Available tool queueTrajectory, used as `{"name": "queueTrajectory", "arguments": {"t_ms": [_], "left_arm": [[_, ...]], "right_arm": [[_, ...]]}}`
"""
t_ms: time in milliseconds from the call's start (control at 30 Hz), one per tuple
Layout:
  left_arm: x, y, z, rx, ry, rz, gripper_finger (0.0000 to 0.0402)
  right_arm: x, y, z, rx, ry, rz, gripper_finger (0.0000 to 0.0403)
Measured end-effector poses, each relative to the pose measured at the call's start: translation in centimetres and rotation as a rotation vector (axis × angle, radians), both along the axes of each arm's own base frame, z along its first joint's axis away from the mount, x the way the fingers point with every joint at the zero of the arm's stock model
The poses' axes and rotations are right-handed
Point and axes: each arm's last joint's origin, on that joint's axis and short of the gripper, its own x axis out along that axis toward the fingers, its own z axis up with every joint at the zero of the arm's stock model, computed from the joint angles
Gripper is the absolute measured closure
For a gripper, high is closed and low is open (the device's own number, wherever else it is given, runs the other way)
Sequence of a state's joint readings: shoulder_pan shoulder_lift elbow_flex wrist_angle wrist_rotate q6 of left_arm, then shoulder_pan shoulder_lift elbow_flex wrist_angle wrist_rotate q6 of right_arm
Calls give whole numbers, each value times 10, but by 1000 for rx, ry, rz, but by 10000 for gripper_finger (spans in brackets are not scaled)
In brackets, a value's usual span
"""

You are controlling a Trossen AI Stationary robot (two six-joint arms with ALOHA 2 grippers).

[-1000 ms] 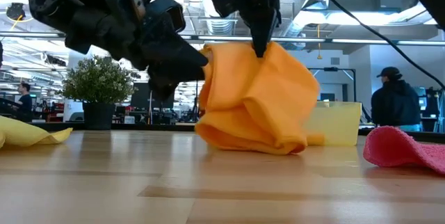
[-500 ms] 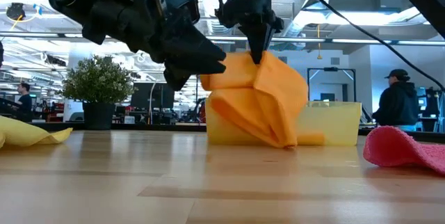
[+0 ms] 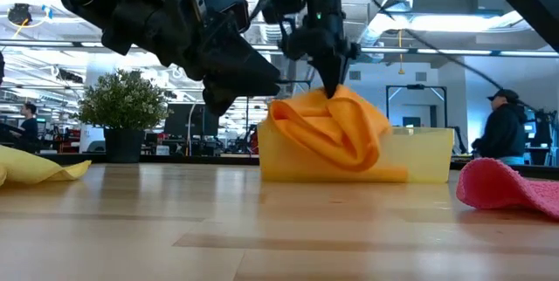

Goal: Fold microfiber towels
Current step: Put the folded orange microfiber towel into the yellow bin

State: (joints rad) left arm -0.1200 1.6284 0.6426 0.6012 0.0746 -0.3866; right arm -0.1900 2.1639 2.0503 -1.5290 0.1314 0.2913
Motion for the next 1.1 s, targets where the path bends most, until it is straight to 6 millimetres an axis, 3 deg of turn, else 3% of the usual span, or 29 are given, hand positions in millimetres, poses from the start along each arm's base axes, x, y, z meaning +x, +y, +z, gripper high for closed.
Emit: {"name": "queueTrajectory", "arguments": {"t_ms": [300, 800, 1000, 1100], "left_arm": [[-1, -1, -2, -13, 21, -31, 290], [-2, -2, -3, -27, 39, -68, 290], [-5, -2, 2, -29, 39, -72, 290], [-13, -1, 15, -4, 46, -80, 290]], "right_arm": [[-1, -8, -9, 3, 7, 10, 375], [-2, -19, -8, 4, -6, 35, 218], [-7, -16, 10, 10, 17, 36, 185], [-8, -6, 25, 7, -28, 139, 180]]}}
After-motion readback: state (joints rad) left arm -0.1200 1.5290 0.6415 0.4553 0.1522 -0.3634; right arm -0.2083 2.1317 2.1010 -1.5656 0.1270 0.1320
